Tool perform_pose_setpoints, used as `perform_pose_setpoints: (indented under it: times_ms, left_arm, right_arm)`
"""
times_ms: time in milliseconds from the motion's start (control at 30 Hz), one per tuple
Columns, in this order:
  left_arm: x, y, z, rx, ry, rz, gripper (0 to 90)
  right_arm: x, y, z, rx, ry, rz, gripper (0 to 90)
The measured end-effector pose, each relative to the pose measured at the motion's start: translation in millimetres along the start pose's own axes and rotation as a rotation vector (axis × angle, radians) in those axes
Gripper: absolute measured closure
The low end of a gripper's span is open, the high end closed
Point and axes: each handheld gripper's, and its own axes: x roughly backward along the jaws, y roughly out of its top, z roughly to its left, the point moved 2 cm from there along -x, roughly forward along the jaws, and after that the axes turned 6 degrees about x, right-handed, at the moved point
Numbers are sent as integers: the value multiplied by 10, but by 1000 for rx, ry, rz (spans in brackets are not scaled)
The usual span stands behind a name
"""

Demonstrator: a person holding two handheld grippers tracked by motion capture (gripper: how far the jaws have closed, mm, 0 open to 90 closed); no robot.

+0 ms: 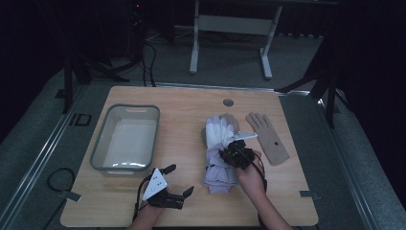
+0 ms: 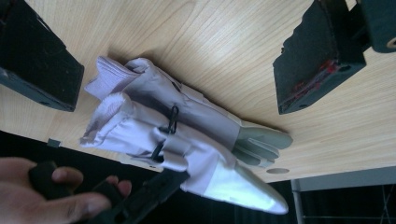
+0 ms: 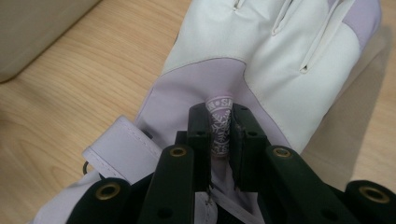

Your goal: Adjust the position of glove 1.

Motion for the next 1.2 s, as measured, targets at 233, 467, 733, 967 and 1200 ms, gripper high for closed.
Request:
perform_pose_setpoints:
  times_ms: [233,467,733,967,1200]
  left_arm:
    - [-5,1,0,0,0,4,17]
    - [-13,1,-15,-16,11,11,17]
    - [-16,11,-8,-2,7,32,17]
    - [-27,98,-35,27,1,20,17]
    - [-87,251,-94,5,26,81,18]
  right_arm:
    - [-101,-27,7,-15,11,6,778]
    - [-141,-66,12,-19,0,-22,724]
    - [-17,-12,-10,-11,41,-76,510]
    - [146,-33,-108,38,50,-184,188]
    - [288,-174,-335,67,131,-275,141]
